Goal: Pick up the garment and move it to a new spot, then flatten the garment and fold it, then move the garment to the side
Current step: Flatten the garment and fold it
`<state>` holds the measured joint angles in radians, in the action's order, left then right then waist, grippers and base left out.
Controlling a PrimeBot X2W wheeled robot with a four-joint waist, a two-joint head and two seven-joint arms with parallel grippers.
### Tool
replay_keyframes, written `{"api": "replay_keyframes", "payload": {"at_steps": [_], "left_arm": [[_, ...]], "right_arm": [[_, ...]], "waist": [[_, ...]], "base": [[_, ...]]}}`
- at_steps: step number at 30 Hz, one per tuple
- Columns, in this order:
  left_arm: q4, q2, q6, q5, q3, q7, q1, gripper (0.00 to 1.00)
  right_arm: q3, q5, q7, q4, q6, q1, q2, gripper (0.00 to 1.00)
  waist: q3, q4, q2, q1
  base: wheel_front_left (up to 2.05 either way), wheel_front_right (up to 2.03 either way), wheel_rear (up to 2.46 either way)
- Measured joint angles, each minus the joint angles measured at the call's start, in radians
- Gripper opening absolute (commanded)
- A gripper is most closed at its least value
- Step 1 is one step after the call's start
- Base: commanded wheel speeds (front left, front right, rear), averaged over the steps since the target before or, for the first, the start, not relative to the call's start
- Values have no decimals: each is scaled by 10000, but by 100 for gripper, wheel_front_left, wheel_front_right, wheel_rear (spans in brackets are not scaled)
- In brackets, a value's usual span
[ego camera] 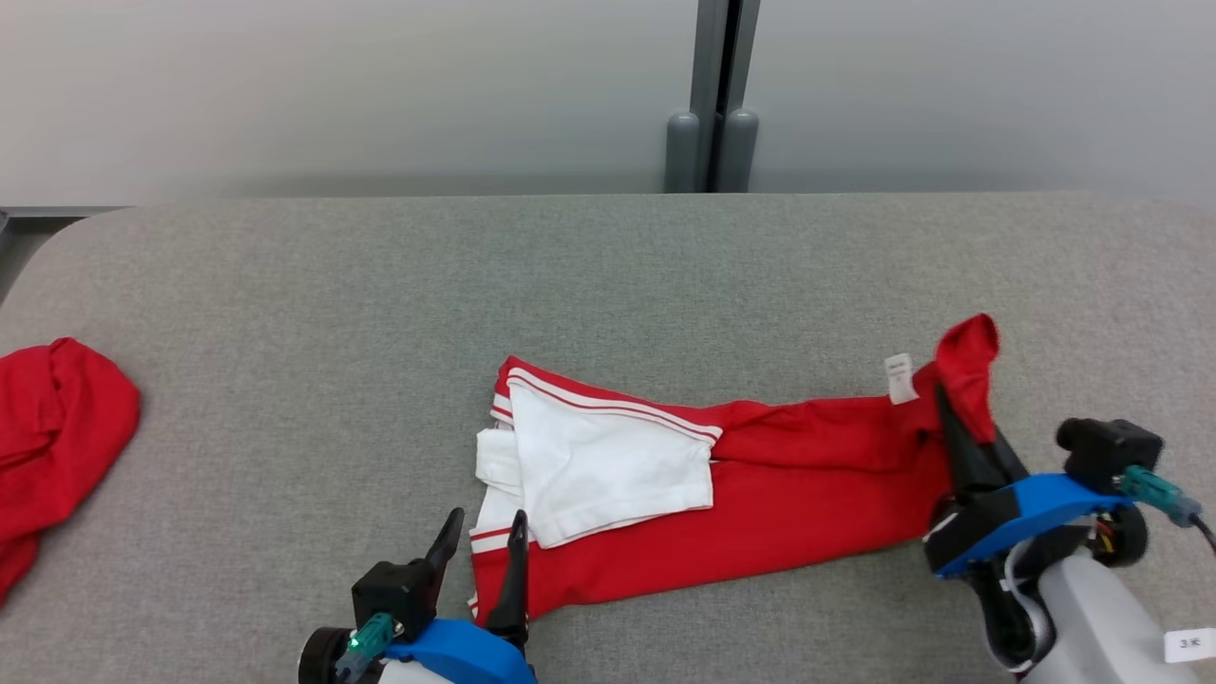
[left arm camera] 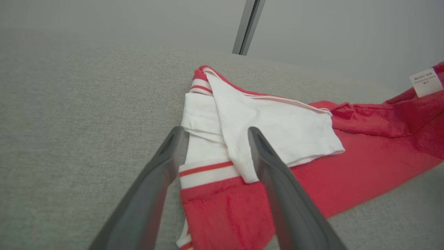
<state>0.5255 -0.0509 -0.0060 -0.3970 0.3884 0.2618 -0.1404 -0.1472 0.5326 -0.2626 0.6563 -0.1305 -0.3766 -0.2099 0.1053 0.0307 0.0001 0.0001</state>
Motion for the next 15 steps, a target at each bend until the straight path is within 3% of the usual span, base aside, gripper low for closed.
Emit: {"api": "replay_keyframes", "payload": {"at_steps": [6, 10, 15], "left_arm": [[253, 6, 36, -165, 359, 0, -12, 100], [445, 4, 59, -167, 548, 0, -49, 100], [566, 2, 94, -263, 800, 0, -112, 100]], "right_arm": [[-2015, 535, 2, -986, 0, 93, 316, 0], [-3239, 834, 2, -920, 0, -5, 566, 0], [-3990, 917, 2, -355, -2, -375, 901, 0]], "waist": [[-139, 512, 1, 0], [-196, 1067, 0, 0], [-154, 1777, 0, -1]], "base": [[0, 0, 0], [0, 0, 0], [0, 0, 0]]}}
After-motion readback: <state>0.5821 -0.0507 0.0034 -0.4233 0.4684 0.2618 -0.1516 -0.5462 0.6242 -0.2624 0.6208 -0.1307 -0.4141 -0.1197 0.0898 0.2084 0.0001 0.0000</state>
